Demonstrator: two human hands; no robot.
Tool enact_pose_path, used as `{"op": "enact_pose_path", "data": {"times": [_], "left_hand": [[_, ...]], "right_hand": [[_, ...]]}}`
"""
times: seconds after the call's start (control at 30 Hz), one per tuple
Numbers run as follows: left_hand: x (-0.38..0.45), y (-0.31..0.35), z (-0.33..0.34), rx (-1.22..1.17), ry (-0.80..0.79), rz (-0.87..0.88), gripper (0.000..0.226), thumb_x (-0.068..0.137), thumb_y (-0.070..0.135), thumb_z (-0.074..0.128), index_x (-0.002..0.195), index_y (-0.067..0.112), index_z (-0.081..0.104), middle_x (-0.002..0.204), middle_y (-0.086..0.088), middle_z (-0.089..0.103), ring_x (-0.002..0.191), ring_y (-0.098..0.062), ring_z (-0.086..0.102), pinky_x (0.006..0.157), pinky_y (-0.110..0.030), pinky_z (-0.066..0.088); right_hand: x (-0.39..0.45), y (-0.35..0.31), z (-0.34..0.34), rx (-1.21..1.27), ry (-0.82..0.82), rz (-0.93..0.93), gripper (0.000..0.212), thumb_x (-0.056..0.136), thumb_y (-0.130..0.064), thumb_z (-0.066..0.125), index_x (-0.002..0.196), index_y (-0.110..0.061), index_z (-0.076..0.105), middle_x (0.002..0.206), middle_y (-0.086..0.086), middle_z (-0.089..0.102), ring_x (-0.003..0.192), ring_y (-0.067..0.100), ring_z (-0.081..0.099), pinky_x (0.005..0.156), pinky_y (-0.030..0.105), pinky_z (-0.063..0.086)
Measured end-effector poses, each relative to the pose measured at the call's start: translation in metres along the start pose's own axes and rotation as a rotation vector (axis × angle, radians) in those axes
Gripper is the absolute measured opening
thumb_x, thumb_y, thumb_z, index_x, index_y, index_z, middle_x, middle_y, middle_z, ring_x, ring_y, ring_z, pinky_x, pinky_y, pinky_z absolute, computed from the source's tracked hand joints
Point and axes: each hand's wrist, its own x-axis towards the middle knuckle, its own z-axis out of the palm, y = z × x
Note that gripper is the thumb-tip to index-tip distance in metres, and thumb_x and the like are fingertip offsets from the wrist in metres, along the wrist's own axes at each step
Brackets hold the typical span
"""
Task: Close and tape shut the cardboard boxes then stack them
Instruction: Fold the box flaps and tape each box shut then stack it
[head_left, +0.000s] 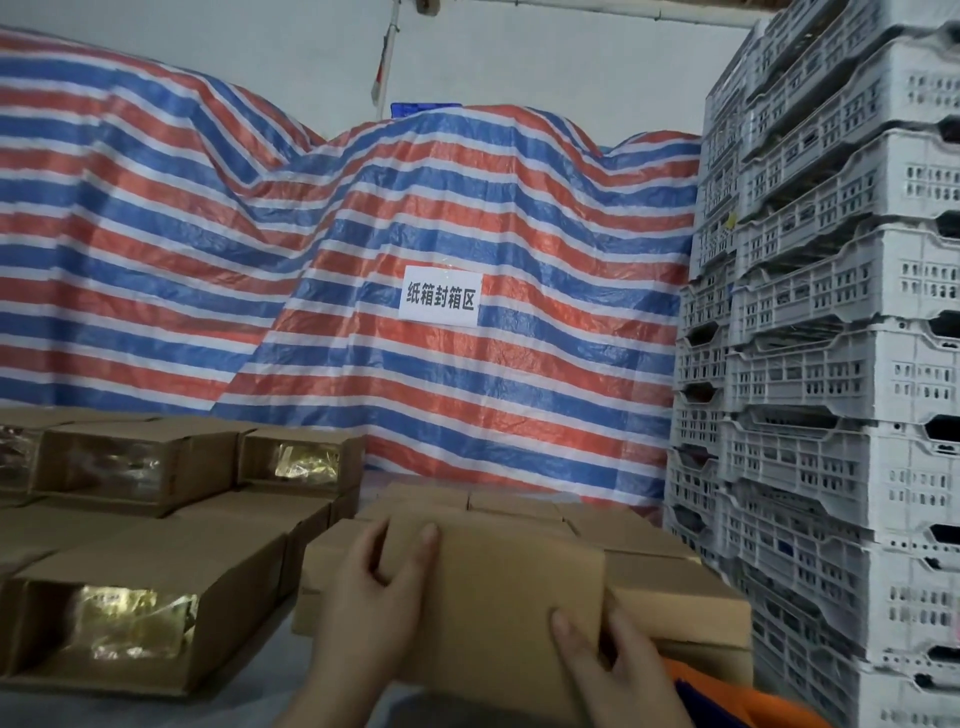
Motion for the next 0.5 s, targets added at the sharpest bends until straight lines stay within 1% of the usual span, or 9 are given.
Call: {"op": "enact_pose_path", "data": {"times": [0.03, 0.07, 0.1, 0.17, 0.23, 0.33, 0.37, 0.43, 0.5], "left_hand": [[0.016, 0.016, 0.0, -0.009, -0.03, 0.033, 0.048, 0.074, 0.073, 0.052, 0.11, 0.04, 0.054, 0.104, 0.019, 0.055, 0.091, -0.004, 0.052, 0.075, -0.034, 0.043], [0.035, 0.029, 0.001, -0.02, -0.057, 0.066, 0.047, 0.075, 0.075, 0.05, 0.104, 0.038, 0.055, 0.101, 0.016, 0.056, 0.09, -0.006, 0.054, 0.07, -0.032, 0.044], [0.058, 0.041, 0.004, -0.025, -0.072, 0.094, 0.044, 0.078, 0.074, 0.049, 0.1, 0.036, 0.056, 0.1, 0.012, 0.058, 0.089, -0.01, 0.056, 0.067, -0.032, 0.045], [0.11, 0.057, 0.012, -0.016, -0.067, 0.115, 0.041, 0.086, 0.07, 0.048, 0.096, 0.031, 0.055, 0.099, 0.007, 0.058, 0.088, -0.013, 0.056, 0.067, -0.033, 0.048], [0.164, 0.067, 0.022, 0.004, -0.071, 0.118, 0.042, 0.09, 0.065, 0.048, 0.106, 0.027, 0.053, 0.101, 0.006, 0.055, 0.086, -0.012, 0.053, 0.062, -0.03, 0.044], [0.235, 0.063, 0.033, 0.046, -0.066, 0.168, 0.047, 0.096, 0.053, 0.05, 0.127, 0.019, 0.055, 0.092, 0.009, 0.053, 0.081, -0.009, 0.052, 0.058, -0.026, 0.038], [0.254, 0.058, 0.036, 0.068, -0.072, 0.172, 0.045, 0.097, 0.05, 0.051, 0.128, 0.018, 0.055, 0.091, 0.009, 0.054, 0.081, -0.009, 0.054, 0.057, -0.026, 0.039], [0.285, 0.043, 0.043, 0.132, -0.112, 0.171, 0.037, 0.098, 0.046, 0.05, 0.123, 0.019, 0.057, 0.092, 0.006, 0.059, 0.08, -0.01, 0.058, 0.057, -0.023, 0.04], [0.31, 0.025, 0.052, 0.19, -0.133, 0.164, 0.036, 0.099, 0.043, 0.049, 0.121, 0.017, 0.06, 0.097, 0.002, 0.064, 0.083, -0.013, 0.061, 0.063, -0.025, 0.044]], "right_hand": [[0.016, -0.015, 0.003, 0.033, 0.011, -0.001, 0.049, 0.08, -0.053, 0.067, 0.126, -0.042, 0.052, 0.122, -0.018, 0.061, 0.103, -0.008, 0.054, 0.07, 0.006, 0.047], [0.036, -0.03, 0.005, 0.049, 0.015, -0.014, 0.046, 0.08, -0.059, 0.061, 0.122, -0.044, 0.05, 0.114, -0.021, 0.061, 0.096, -0.008, 0.055, 0.059, 0.005, 0.045], [0.059, -0.043, 0.008, 0.056, 0.021, -0.05, 0.047, 0.08, -0.063, 0.056, 0.122, -0.045, 0.049, 0.111, -0.021, 0.06, 0.095, -0.005, 0.056, 0.056, 0.006, 0.045], [0.11, -0.063, 0.016, 0.035, 0.055, -0.141, 0.048, 0.084, -0.065, 0.05, 0.128, -0.045, 0.048, 0.113, -0.019, 0.06, 0.099, -0.002, 0.057, 0.061, 0.008, 0.045], [0.165, -0.071, 0.028, 0.045, 0.064, -0.173, 0.047, 0.096, -0.058, 0.049, 0.139, -0.038, 0.048, 0.117, -0.014, 0.061, 0.105, 0.005, 0.058, 0.075, 0.019, 0.048], [0.24, -0.068, 0.047, 0.105, 0.011, -0.051, 0.053, 0.1, -0.054, 0.049, 0.144, -0.025, 0.048, 0.126, -0.002, 0.062, 0.112, 0.02, 0.06, 0.097, 0.042, 0.053], [0.261, -0.065, 0.053, 0.133, -0.006, 0.002, 0.055, 0.099, -0.055, 0.05, 0.143, -0.022, 0.049, 0.126, 0.001, 0.063, 0.112, 0.024, 0.062, 0.097, 0.046, 0.054], [0.298, -0.058, 0.063, 0.184, -0.022, 0.104, 0.055, 0.098, -0.056, 0.053, 0.136, -0.016, 0.054, 0.116, 0.005, 0.067, 0.101, 0.027, 0.066, 0.077, 0.042, 0.058], [0.329, -0.047, 0.074, 0.193, -0.021, 0.187, 0.056, 0.096, -0.056, 0.056, 0.133, -0.013, 0.054, 0.11, 0.008, 0.067, 0.091, 0.028, 0.067, 0.06, 0.036, 0.055]]}}
